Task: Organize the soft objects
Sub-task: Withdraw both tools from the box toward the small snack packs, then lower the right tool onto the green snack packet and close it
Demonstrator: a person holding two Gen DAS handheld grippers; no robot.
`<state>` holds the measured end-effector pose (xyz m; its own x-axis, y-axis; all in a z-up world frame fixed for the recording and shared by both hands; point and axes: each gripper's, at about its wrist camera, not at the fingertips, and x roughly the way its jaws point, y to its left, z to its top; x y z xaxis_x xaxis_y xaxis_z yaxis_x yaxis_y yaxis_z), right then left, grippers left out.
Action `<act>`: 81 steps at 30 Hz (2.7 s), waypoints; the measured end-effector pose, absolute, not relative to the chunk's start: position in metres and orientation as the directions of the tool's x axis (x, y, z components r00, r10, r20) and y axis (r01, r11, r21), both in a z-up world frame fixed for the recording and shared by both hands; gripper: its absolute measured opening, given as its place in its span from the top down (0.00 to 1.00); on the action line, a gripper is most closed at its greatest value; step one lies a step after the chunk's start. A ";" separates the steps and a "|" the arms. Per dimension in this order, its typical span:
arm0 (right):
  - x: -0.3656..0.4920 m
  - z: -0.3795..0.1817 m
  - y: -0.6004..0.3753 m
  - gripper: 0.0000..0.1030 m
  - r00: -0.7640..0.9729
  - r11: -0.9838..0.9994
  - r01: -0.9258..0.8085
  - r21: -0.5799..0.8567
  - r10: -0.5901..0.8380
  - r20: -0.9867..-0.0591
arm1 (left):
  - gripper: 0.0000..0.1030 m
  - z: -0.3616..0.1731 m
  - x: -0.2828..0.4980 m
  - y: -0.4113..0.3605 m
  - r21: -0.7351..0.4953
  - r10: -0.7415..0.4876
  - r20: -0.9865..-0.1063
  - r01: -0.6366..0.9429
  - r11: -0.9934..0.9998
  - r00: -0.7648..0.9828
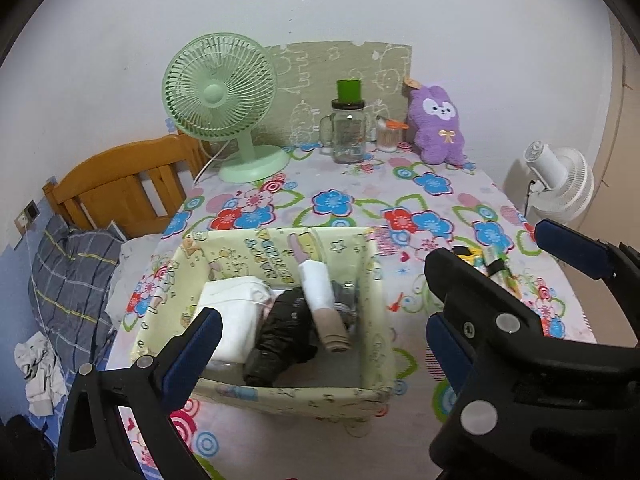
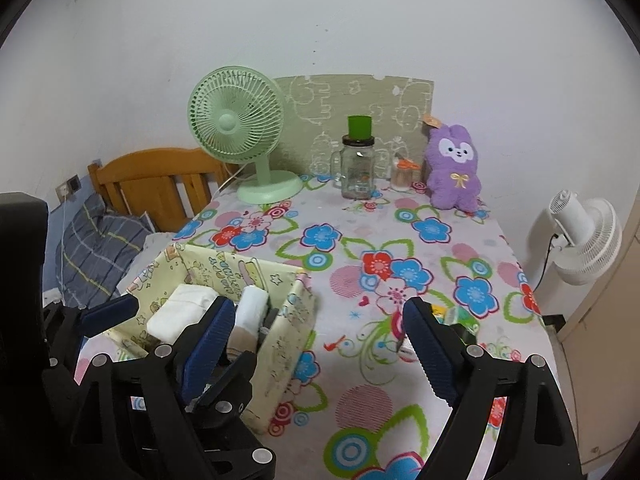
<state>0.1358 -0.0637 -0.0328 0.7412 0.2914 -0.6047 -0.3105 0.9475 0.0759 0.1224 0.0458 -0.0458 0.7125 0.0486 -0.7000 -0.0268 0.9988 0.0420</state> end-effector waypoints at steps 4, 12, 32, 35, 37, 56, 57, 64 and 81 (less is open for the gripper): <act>0.130 -0.029 -0.076 0.14 0.749 0.951 -0.301 0.074 0.284 -0.598 | 0.00 -0.044 0.119 0.034 0.016 0.013 -0.699 -0.003 1.000 0.715; 0.120 -0.022 -0.104 0.14 0.768 0.959 -0.272 0.076 0.264 -0.584 | 0.00 -0.038 0.113 0.013 -0.005 0.008 -0.673 -0.015 1.000 0.740; 0.121 -0.038 -0.155 0.14 0.757 0.972 -0.213 0.102 0.230 -0.612 | 0.00 -0.047 0.113 -0.032 0.003 0.002 -0.655 -0.001 1.000 0.755; 0.122 -0.043 -0.162 0.14 0.758 0.971 -0.213 0.105 0.232 -0.610 | 0.00 -0.051 0.116 -0.039 0.010 -0.004 -0.660 0.014 1.000 0.751; 0.122 -0.047 -0.166 0.14 0.762 0.972 -0.215 0.094 0.227 -0.606 | 0.00 -0.056 0.118 -0.044 0.011 -0.008 -0.668 0.020 1.000 0.744; 0.156 -0.095 -0.205 0.14 0.728 0.983 -0.103 0.155 0.181 -0.662 | 0.02 -0.100 0.151 -0.072 -0.011 -0.053 -0.720 0.065 0.998 0.692; 0.157 -0.096 -0.206 0.14 0.726 0.982 -0.103 0.156 0.181 -0.663 | 0.02 -0.102 0.153 -0.073 -0.011 -0.054 -0.721 0.067 0.998 0.690; 0.172 -0.109 -0.207 0.14 0.704 0.982 -0.103 0.157 0.184 -0.686 | 0.02 -0.113 0.168 -0.080 0.001 -0.052 -0.735 0.078 0.997 0.676; 0.213 -0.139 -0.203 0.14 0.650 0.979 -0.093 0.183 0.199 -0.733 | 0.09 -0.142 0.207 -0.081 -0.008 -0.060 -0.784 0.086 0.996 0.618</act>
